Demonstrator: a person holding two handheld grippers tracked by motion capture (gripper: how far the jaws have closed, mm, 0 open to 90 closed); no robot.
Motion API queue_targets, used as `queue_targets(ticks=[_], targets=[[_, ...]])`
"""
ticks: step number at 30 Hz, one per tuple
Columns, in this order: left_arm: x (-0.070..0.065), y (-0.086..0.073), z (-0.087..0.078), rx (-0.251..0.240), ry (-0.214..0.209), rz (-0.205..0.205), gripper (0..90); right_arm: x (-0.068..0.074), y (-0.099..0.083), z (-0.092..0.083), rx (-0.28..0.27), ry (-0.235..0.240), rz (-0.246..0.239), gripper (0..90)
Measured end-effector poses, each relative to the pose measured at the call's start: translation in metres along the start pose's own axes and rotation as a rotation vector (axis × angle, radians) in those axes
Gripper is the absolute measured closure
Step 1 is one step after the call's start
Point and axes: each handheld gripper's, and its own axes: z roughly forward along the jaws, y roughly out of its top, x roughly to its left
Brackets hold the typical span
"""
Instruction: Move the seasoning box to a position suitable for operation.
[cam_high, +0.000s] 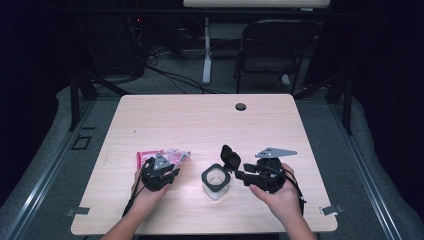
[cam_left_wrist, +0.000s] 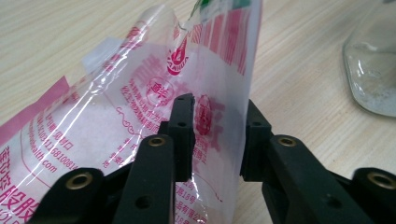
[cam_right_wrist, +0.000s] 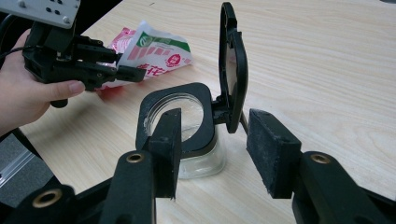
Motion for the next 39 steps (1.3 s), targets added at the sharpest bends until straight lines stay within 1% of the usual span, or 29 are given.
queue_targets(ticks=[1,4,9,10,12,13,14,16,17,18,19,24,26,27,30,34,39], targets=[[0.004,-0.001,0.000,0.005,-0.009,-0.016,74.9,0.000,0.000,0.000,0.000,0.000,0.000,55.3],[0.007,-0.002,0.001,0.006,-0.009,-0.027,78.8,0.000,0.000,0.000,0.008,-0.005,-0.003,55.3],[0.009,-0.003,0.002,0.003,-0.005,-0.030,82.8,-0.001,-0.001,0.001,-0.001,-0.002,0.005,55.3],[0.011,-0.003,0.002,0.001,-0.010,-0.045,84.1,-0.001,-0.002,0.001,0.006,-0.003,0.002,55.3],[0.012,-0.003,0.002,0.001,-0.012,-0.050,85.3,-0.001,-0.002,0.002,0.004,-0.001,0.003,55.3],[0.013,-0.003,0.002,0.003,-0.017,-0.055,89.2,-0.001,-0.002,0.002,0.005,-0.004,0.001,55.3],[0.014,-0.004,0.002,0.001,-0.022,-0.060,89.7,-0.001,-0.002,0.002,0.007,-0.005,0.001,55.3],[0.017,-0.004,0.002,-0.001,-0.033,-0.075,89.9,-0.001,-0.002,0.002,0.009,-0.005,0.002,55.3],[0.017,-0.004,0.002,-0.004,-0.024,-0.077,90.0,-0.001,-0.002,0.002,0.013,-0.006,0.000,55.3],[0.018,-0.004,0.001,0.000,-0.043,-0.079,90.0,-0.001,-0.002,0.002,0.012,-0.006,0.001,55.3],[0.018,-0.004,0.001,0.000,-0.044,-0.078,90.0,-0.001,-0.002,0.002,0.012,-0.005,0.000,55.3],[0.019,-0.004,-0.001,-0.012,-0.037,-0.078,90.0,-0.001,-0.003,0.002,0.006,-0.003,0.004,55.3],[0.019,-0.003,-0.002,-0.011,-0.041,-0.080,90.0,-0.001,-0.003,0.002,0.008,-0.003,0.004,55.3],[0.019,-0.003,-0.003,-0.018,-0.040,-0.085,90.0,-0.001,-0.003,0.002,0.011,-0.003,0.002,55.3],[0.020,-0.003,-0.004,-0.015,-0.045,-0.081,90.0,-0.002,-0.003,0.003,0.011,-0.004,0.003,55.3],[0.021,-0.001,-0.010,-0.035,-0.040,-0.086,90.0,-0.001,-0.003,0.003,0.010,-0.003,0.003,55.3],[0.023,0.000,-0.016,-0.041,-0.038,-0.092,90.0,-0.001,-0.003,0.004,0.013,-0.001,0.001,55.3]])
